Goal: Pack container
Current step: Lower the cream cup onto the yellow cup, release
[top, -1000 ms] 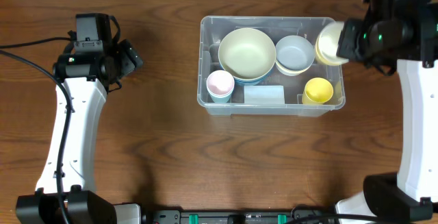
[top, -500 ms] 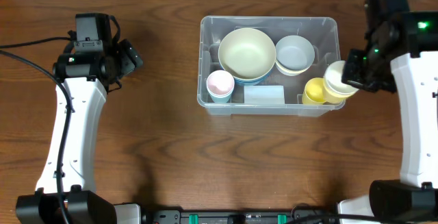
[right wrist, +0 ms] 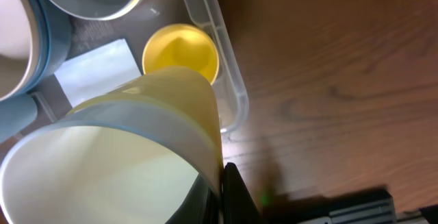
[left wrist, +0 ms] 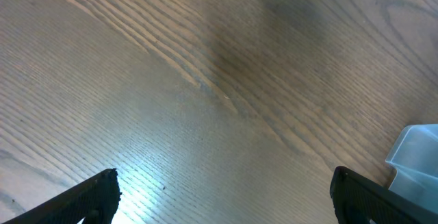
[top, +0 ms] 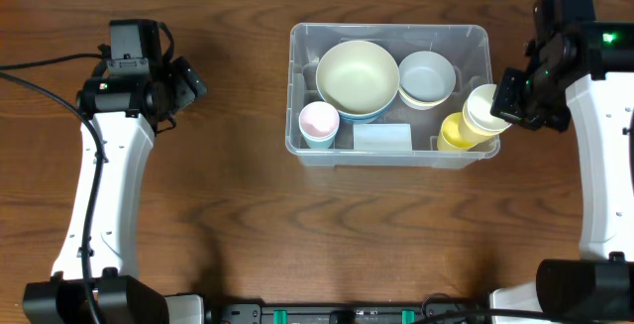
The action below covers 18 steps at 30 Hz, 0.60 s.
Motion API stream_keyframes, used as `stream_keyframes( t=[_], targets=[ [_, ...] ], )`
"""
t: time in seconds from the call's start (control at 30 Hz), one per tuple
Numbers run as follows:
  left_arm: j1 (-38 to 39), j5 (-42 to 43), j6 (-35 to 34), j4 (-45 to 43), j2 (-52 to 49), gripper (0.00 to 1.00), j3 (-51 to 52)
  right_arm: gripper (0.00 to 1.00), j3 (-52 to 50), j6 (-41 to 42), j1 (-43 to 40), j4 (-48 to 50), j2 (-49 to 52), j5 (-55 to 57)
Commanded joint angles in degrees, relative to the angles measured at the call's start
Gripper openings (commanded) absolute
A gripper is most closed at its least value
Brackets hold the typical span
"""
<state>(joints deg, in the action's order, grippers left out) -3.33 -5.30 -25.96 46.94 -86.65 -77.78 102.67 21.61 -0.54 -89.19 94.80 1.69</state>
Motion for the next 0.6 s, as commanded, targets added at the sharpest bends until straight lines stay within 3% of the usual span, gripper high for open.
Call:
stream_keyframes(
  t=[0.0, 0.57],
  targets=[
    [-0.3, -0.3, -0.7, 0.2, 0.9, 0.98, -1.2, 0.01, -1.5, -0.9, -0.3, 1.4, -0.9, -1.3],
    [-0.3, -0.3, -0.7, 0.2, 0.9, 0.98, -1.2, 0.01, -10.6, -1.1, -0.6, 9.7, -0.9, -2.3]
  ],
)
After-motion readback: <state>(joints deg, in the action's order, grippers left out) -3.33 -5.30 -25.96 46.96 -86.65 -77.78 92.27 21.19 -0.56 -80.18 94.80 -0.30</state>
